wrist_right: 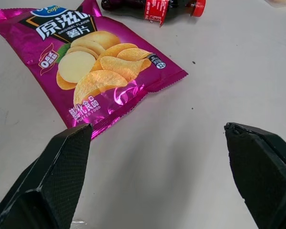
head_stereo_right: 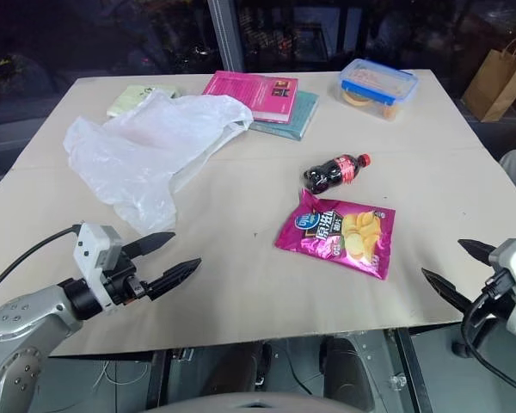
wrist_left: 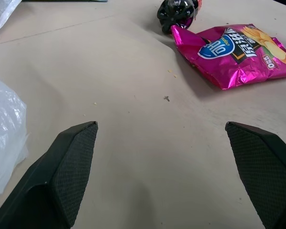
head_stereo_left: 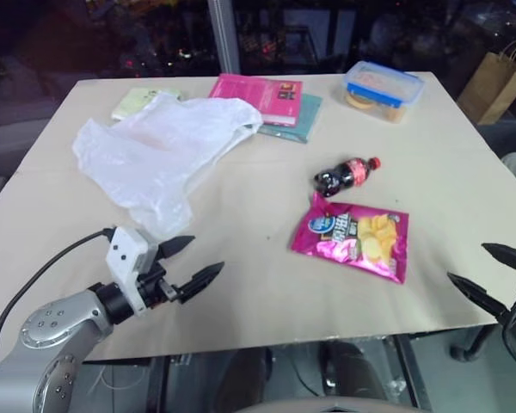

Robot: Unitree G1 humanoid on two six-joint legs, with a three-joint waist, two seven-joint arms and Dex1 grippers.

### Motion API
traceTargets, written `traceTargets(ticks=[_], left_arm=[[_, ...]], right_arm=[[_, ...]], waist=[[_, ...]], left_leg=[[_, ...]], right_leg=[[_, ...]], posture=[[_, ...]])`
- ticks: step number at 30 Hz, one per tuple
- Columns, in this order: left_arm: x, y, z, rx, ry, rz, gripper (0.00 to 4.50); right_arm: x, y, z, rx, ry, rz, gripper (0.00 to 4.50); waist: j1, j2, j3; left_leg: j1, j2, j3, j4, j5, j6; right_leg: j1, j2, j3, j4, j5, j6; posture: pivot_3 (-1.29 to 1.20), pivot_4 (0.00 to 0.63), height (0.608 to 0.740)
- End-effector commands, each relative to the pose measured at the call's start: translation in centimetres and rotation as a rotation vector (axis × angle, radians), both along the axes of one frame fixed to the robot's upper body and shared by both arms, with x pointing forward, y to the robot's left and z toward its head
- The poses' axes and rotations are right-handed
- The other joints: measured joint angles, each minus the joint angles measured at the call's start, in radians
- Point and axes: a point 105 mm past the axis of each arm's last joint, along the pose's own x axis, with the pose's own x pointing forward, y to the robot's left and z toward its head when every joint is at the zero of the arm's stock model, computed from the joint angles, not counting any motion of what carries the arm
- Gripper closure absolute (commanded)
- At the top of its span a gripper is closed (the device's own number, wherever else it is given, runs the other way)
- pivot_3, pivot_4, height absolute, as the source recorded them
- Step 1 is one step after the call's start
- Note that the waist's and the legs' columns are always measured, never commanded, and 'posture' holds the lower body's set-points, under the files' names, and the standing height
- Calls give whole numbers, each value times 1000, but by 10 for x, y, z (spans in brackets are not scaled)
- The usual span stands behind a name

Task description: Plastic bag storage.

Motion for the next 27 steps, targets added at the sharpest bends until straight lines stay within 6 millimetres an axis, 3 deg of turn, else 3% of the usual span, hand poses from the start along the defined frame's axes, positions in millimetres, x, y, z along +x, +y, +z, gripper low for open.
traceTargets(ticks=[1,5,10,19,23,27], left_arm=[[-4,-3,8,2,-48,-26,30],[-6,-7,3,-31,-45,-31,30],[7,-7,10,-15,-86,-4,30],[61,-18,44,44,-205,184,30],[107,-14,70,333,-313,352,30],[138,-5,72,657,-408,514,30]], right_arm=[[2,11,5,1,-43,53,0],[7,14,0,6,-70,83,0],[14,27,11,26,-127,117,0],[16,72,32,64,-218,273,0],[23,101,44,83,-270,368,0],[27,116,49,98,-297,395,0]], waist=[[0,0,0],[0,0,0],[6,0,0],[4,-1,0],[5,-4,1],[3,-4,1]], left_leg=[[0,0,0,0,0,0],[0,0,1,0,0,0],[1,1,0,0,0,0],[0,-1,0,0,0,1],[0,-4,-2,1,0,1],[1,-4,-3,1,0,0]], right_leg=[[0,0,0,0,0,0],[0,0,1,-1,0,0],[0,0,0,0,0,0],[1,0,0,0,0,0],[1,2,-1,1,1,1],[2,3,-1,0,1,1]], posture=[[0,150,740],[0,150,740],[0,150,740],[0,150,740],[0,150,740],[0,150,740]])
